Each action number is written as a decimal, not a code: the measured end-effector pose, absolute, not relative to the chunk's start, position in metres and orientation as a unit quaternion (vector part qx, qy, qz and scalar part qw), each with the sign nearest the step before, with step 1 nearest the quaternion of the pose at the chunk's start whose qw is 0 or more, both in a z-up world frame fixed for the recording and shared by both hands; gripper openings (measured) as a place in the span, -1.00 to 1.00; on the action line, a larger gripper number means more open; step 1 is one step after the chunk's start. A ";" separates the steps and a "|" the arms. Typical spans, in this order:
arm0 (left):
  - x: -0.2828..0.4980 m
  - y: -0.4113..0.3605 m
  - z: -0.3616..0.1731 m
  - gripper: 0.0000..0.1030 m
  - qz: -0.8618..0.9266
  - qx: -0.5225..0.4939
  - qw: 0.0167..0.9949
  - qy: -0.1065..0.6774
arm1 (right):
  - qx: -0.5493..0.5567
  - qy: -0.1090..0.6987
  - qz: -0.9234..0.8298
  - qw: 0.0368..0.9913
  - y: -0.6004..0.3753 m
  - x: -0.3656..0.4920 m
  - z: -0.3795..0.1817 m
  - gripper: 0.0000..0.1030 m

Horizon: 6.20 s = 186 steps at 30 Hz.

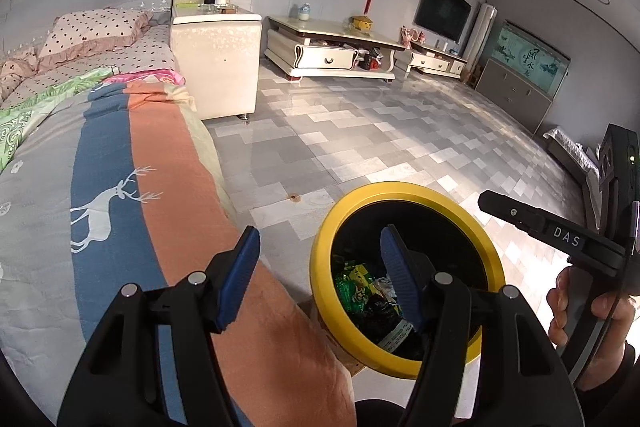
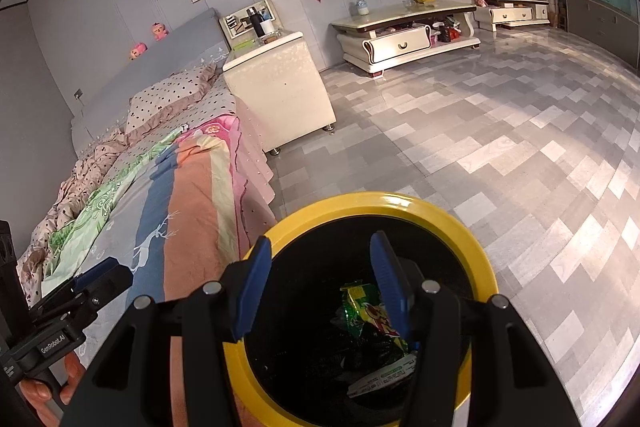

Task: Collect trash

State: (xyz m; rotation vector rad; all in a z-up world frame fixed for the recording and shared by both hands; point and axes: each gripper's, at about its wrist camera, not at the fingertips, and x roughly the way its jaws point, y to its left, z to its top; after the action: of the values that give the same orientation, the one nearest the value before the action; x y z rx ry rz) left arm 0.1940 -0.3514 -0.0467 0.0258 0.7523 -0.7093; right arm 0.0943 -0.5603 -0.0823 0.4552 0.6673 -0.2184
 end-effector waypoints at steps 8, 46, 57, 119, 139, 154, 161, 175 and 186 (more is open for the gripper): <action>0.194 -0.297 -0.035 0.16 -0.303 -0.010 0.887 0.350 | 0.202 0.324 -0.076 0.921 -0.519 0.105 -0.066 -0.05; 0.168 -0.001 -0.054 0.15 -0.112 -0.081 0.931 0.338 | 0.115 0.370 0.108 0.916 -0.278 0.157 -0.056 -0.05; 0.153 0.023 -0.084 0.15 -0.093 -0.089 0.926 0.355 | 0.102 0.389 0.122 0.907 -0.250 0.154 -0.081 -0.05; 0.024 0.019 -0.013 0.84 -0.121 -0.092 0.970 0.191 | 0.081 0.212 0.018 0.974 -0.243 0.057 -0.028 0.84; 0.012 0.018 -0.004 0.84 -0.121 -0.085 0.973 0.177 | 0.086 0.222 0.016 0.971 -0.241 0.054 -0.034 0.84; 0.013 0.019 -0.005 0.84 -0.120 -0.084 0.973 0.181 | 0.090 0.232 0.015 0.968 -0.245 0.058 -0.039 0.84; 0.013 0.019 -0.005 0.84 -0.120 -0.085 0.972 0.181 | 0.091 0.234 0.014 0.968 -0.246 0.058 -0.041 0.84; 0.016 0.019 -0.010 0.84 -0.119 -0.086 0.972 0.183 | 0.094 0.241 0.014 0.966 -0.244 0.062 -0.044 0.84; 0.016 0.019 -0.012 0.84 -0.119 -0.087 0.972 0.184 | 0.095 0.243 0.013 0.965 -0.244 0.062 -0.045 0.84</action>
State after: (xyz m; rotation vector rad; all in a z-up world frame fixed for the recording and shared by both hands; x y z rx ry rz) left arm 0.0162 0.0187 -0.0124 -0.1747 0.3724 -0.2408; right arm 0.0622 -0.2442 -0.0449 0.1927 0.4914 0.0265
